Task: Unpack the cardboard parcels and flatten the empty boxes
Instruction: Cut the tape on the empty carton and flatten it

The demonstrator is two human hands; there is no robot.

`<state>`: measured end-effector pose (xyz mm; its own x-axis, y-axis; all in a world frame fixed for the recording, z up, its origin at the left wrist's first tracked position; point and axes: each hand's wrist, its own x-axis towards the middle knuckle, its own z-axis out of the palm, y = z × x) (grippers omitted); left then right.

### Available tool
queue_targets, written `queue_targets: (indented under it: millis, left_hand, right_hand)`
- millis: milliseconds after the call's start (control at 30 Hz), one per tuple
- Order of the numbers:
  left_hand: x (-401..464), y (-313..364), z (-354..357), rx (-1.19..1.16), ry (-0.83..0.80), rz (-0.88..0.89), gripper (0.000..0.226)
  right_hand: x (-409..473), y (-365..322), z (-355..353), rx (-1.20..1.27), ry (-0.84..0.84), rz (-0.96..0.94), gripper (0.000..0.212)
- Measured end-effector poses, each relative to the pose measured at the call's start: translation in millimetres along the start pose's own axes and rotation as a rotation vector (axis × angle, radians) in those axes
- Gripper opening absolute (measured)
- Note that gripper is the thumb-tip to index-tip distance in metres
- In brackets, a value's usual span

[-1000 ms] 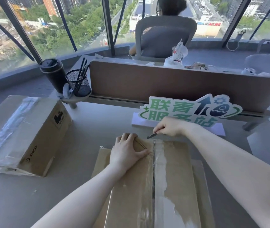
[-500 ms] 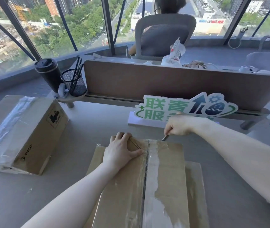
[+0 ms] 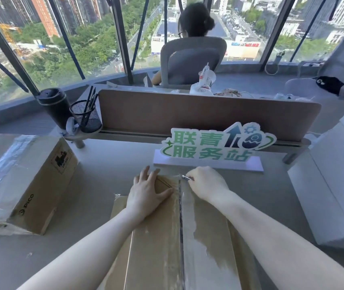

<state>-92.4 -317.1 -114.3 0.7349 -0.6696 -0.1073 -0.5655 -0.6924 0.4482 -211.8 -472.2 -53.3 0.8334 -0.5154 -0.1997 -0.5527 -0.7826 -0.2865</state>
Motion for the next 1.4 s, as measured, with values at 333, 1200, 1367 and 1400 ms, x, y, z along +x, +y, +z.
queue_targets:
  millis: [333, 1200, 1367, 1400]
  left_hand:
    - [-51.0, -16.4, 7.1, 0.184, -0.123, 0.172, 0.095]
    - [-136.9, -25.6, 2.9, 0.199, -0.177, 0.269, 0.056]
    - [-173.4, -38.8, 14.8, 0.22, -0.151, 0.265, 0.063]
    - [-174.5, -38.0, 16.6, 0.215, -0.135, 0.258, 0.058]
  right_hand:
    - [-14.9, -58.9, 9.8, -0.11, 0.011, 0.273, 0.025]
    - [-164.9, -74.8, 42.3, 0.01, -0.056, 0.284, 0.022]
    - [-180.1, -74.3, 48.3, 0.016, -0.022, 0.245, 0.019]
    - [-184.6, -75.2, 49.3, 0.0, -0.024, 0.249, 0.021]
